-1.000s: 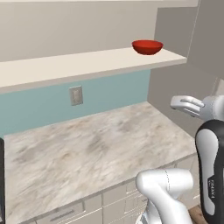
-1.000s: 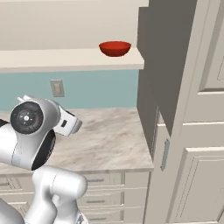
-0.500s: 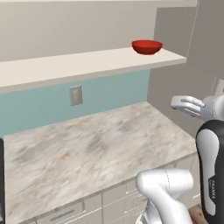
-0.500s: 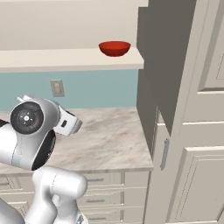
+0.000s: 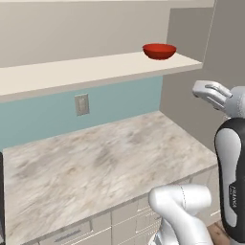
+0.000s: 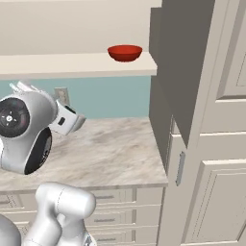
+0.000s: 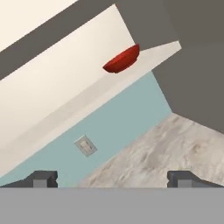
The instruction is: Take the smaller bowl and place it next to the appetizer plate on the dining counter , and place the larger bowl next to the plate with cooked food.
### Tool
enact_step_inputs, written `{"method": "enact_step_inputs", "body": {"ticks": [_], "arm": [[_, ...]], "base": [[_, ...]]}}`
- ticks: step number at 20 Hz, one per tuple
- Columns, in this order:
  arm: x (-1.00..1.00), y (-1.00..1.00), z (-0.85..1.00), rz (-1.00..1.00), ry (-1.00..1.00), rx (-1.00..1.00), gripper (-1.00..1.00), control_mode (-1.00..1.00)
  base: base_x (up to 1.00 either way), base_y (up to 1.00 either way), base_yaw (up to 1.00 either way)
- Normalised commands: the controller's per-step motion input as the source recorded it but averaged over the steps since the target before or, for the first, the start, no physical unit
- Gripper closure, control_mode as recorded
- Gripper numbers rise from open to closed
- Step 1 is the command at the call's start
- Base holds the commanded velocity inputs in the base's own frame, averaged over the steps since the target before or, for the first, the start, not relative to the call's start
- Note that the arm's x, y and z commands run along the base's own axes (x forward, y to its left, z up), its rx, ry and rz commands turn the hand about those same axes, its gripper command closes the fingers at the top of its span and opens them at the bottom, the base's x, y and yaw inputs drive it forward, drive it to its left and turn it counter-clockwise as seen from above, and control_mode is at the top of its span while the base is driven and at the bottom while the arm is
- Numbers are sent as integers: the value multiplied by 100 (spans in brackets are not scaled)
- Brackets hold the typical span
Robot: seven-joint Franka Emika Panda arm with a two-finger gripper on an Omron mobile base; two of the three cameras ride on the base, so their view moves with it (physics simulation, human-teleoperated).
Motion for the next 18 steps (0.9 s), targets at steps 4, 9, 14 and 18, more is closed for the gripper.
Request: {"method": "enact_step_inputs", "body": {"ticks": [4, 9, 14, 18], "arm": [[9, -25, 60, 0, -1, 16, -100, -100], [21, 5, 19, -8, -3, 23, -100, -100], [24, 28, 5, -53, -10, 18, -100, -100], [42, 11, 16, -64, -5, 6, -100, -100]], "base": [[0, 0, 0], [0, 0, 0], [0, 0, 0], [0, 0, 0]]}}
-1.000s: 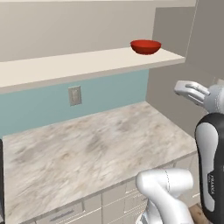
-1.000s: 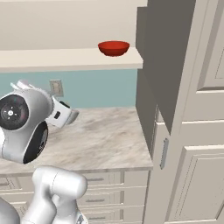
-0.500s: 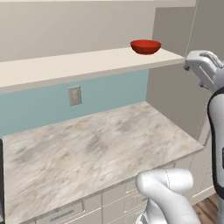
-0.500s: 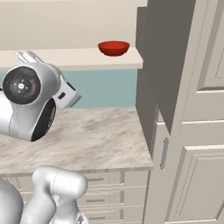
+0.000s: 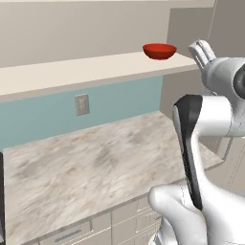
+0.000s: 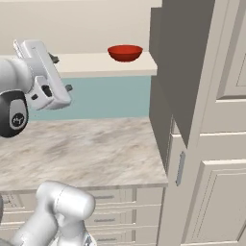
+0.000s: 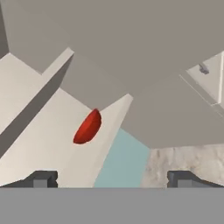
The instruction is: Take the smaller bowl and place it next to the appetizer plate on the dining counter , and place the larger bowl next to the plate with cooked food.
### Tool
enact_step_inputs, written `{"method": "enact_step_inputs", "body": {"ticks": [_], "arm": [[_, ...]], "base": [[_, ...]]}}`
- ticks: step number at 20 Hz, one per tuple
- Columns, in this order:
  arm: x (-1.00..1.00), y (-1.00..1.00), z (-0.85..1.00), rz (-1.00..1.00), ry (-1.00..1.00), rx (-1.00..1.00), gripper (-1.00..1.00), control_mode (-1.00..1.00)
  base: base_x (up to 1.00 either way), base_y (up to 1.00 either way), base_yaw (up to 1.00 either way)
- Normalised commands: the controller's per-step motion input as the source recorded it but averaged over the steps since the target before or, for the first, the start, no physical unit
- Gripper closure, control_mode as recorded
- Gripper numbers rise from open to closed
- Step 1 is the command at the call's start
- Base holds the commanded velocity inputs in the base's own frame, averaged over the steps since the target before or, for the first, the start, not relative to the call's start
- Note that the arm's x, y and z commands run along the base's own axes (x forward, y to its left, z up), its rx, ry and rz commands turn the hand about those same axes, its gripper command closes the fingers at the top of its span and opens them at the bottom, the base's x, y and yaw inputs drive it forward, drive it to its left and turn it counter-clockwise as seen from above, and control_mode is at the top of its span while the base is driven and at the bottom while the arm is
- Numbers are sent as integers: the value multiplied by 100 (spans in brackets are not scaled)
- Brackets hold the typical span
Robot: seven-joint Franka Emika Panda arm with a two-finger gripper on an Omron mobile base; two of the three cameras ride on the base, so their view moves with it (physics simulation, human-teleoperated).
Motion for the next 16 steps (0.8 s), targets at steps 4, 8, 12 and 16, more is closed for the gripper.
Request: {"method": "enact_step_inputs", "body": {"ticks": [4, 8, 12, 16], "arm": [[59, 0, 45, -36, -4, 21, -100, -100], [52, 0, 36, -29, -5, 28, -100, -100], [43, -6, 1, -17, 0, 37, -100, -100], [64, -26, 0, -5, -1, 39, -100, -100]], "base": [[0, 0, 0], [0, 0, 0], [0, 0, 0], [0, 0, 0]]}}
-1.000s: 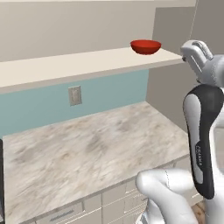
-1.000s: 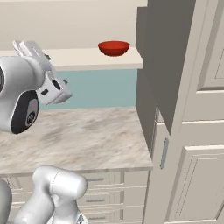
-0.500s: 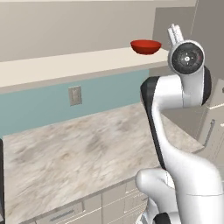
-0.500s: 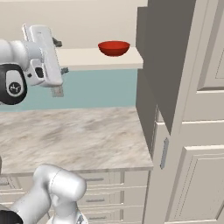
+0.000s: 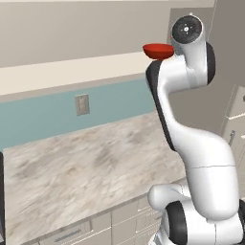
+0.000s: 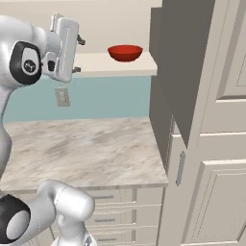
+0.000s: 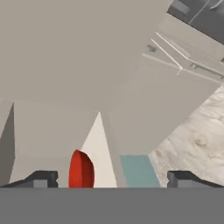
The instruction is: Take the smaller bowl and place it next to the appetizer plate on the dining counter , and place the larger bowl next to the plate with cooked food.
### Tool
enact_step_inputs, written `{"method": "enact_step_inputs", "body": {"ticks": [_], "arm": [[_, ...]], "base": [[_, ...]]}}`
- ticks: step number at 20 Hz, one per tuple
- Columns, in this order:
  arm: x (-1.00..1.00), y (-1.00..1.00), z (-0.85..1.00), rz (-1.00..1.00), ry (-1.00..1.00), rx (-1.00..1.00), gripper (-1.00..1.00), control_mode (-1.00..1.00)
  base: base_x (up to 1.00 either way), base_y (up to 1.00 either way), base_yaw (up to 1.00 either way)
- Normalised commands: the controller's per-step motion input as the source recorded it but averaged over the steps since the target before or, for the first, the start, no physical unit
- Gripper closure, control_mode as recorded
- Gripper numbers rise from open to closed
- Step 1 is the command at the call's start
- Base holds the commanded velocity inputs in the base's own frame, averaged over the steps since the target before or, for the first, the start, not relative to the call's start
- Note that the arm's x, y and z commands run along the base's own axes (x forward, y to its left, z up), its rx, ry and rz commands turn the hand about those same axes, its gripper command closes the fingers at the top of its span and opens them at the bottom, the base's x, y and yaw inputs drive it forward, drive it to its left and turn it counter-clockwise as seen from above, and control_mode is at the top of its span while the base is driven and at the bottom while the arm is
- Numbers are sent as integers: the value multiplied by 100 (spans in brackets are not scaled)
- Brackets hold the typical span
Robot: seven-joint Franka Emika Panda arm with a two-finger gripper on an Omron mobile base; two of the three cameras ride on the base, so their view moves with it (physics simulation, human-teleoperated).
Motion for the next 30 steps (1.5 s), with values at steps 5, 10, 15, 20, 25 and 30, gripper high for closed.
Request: {"method": "enact_step_inputs", "body": {"ticks": [5, 10, 15, 20, 25, 30], "arm": [[52, -25, -10, 2, -6, 32, -100, -100], [65, -2, -39, 10, -11, 6, -100, -100], [86, 0, -37, 3, 0, 0, -100, -100], [94, 0, -17, 0, 6, 0, -100, -100], [89, 0, -1, 0, 12, 0, -100, -100], [73, 0, 0, 0, 2, 0, -100, -100]], "base": [[0, 0, 0], [0, 0, 0], [0, 0, 0], [0, 0, 0], [0, 0, 0], [0, 0, 0]]}}
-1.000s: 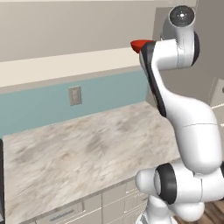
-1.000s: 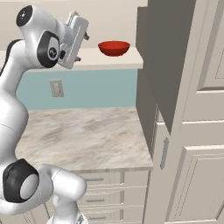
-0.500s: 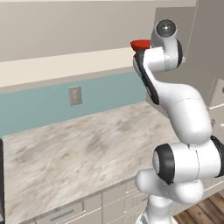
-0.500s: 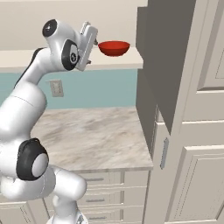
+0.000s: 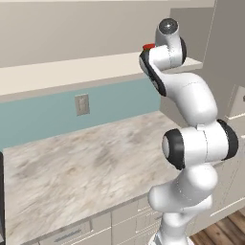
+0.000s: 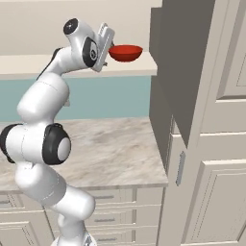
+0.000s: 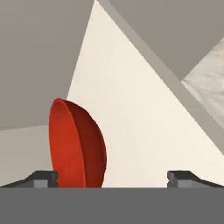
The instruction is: Take the smaller bowl and place it next to the appetizer plate on the dining counter , and place the larger bowl next to the plate with cooked food.
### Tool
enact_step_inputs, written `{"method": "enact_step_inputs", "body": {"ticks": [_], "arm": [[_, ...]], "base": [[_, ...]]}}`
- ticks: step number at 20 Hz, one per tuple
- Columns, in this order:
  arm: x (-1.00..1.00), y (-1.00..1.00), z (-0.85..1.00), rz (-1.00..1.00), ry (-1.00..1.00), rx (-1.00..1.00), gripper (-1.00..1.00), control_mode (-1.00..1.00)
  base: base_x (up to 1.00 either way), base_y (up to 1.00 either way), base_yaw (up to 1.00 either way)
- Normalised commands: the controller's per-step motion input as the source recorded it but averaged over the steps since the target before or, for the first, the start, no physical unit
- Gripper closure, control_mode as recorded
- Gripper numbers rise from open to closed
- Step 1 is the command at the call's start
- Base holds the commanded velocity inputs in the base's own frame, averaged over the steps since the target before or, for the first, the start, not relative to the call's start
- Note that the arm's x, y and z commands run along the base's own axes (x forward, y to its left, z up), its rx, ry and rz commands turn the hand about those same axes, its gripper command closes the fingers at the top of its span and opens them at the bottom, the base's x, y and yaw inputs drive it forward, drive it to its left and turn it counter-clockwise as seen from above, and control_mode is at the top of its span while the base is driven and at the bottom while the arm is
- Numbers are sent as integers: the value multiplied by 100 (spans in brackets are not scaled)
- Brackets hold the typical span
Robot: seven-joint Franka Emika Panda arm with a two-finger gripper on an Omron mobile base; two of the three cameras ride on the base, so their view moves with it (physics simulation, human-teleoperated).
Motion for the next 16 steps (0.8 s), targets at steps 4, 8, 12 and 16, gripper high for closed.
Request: {"method": "enact_step_inputs", "body": {"ticks": [4, 8, 12, 16], "arm": [[61, 0, -5, 0, 0, 0, -100, -100], [46, 0, -6, 0, 0, 0, -100, -100], [47, 0, -7, 0, 0, 0, -100, -100], [43, -4, -10, 0, 0, 0, -100, -100]], "base": [[0, 0, 0], [0, 0, 0], [0, 0, 0], [0, 0, 0]]}}
